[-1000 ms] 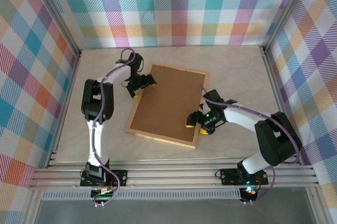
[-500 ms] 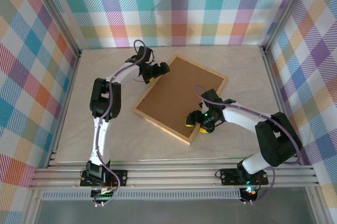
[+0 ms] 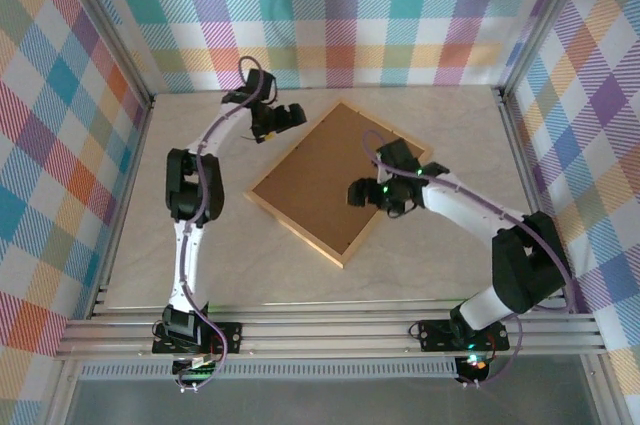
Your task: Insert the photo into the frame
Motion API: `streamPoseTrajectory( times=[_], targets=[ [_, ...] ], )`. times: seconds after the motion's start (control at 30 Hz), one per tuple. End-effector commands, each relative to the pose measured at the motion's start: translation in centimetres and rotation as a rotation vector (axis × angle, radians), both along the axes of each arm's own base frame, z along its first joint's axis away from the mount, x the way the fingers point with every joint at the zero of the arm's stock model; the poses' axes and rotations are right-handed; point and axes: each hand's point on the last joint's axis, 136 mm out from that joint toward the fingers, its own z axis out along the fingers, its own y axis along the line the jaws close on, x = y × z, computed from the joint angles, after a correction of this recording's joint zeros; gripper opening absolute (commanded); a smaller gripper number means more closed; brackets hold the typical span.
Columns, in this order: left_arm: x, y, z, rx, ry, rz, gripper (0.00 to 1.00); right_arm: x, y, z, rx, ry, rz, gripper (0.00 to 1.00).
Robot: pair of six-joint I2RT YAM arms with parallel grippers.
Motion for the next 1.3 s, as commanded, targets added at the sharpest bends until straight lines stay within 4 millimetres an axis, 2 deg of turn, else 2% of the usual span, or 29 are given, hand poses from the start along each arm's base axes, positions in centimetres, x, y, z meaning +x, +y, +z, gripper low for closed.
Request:
streamPoseTrajectory(
  times=[0.0,0.1,0.2,0.3,0.4,0.53,0.67,0.77,0.83,1.03,1.27],
  targets=[
    [-3.3,2.2,3.9,0.038,-0.036,0.039,1.0,4.3,-2.5,1.1,-0.149,-0.096,0.042,0.88],
    [-6.8,2.8,4.2,0.003,-0.039,0.079,1.0,9.4,-3.8,1.5,-0.198,-0.141,0.032,0.91],
    [-10.6,3.8,3.8,-0.008,-0.031,0.126,1.0,14.3,-5.7,1.3,-0.24,-0.171,0.012,1.0],
    [-14.8,4.3,2.0,-0.023,0.013,0.166,1.0,18.8,-8.1,0.7,-0.258,-0.178,-0.028,0.99],
    [-18.1,4.1,0.5,-0.028,0.053,0.18,1.0,22.2,-10.4,-0.7,-0.241,-0.152,-0.053,0.99],
    [-20.5,3.9,-0.8,-0.017,0.071,0.199,1.0,24.9,-12.5,-1.9,-0.227,-0.156,-0.058,0.99],
    [-21.2,3.8,-2.2,-0.043,0.076,0.22,1.0,25.0,-12.8,-4.2,-0.121,-0.081,-0.056,0.99],
    [-20.8,3.2,-3.1,-0.087,0.075,0.233,1.0,23.9,-12.1,-5.6,-0.017,-0.016,-0.066,0.99],
    [-19.7,2.6,-2.9,-0.13,0.035,0.237,1.0,23.0,-11.4,-6.2,0.032,0.009,-0.064,0.99],
    [-17.9,1.9,-3.3,-0.16,-0.011,0.244,1.0,20.4,-10.3,-6.9,0.116,0.05,-0.055,0.95],
    [-16.7,1.2,-6.3,-0.162,0.02,0.246,1.0,15.5,-10.9,-6.2,0.11,0.081,-0.126,0.95]
  ],
)
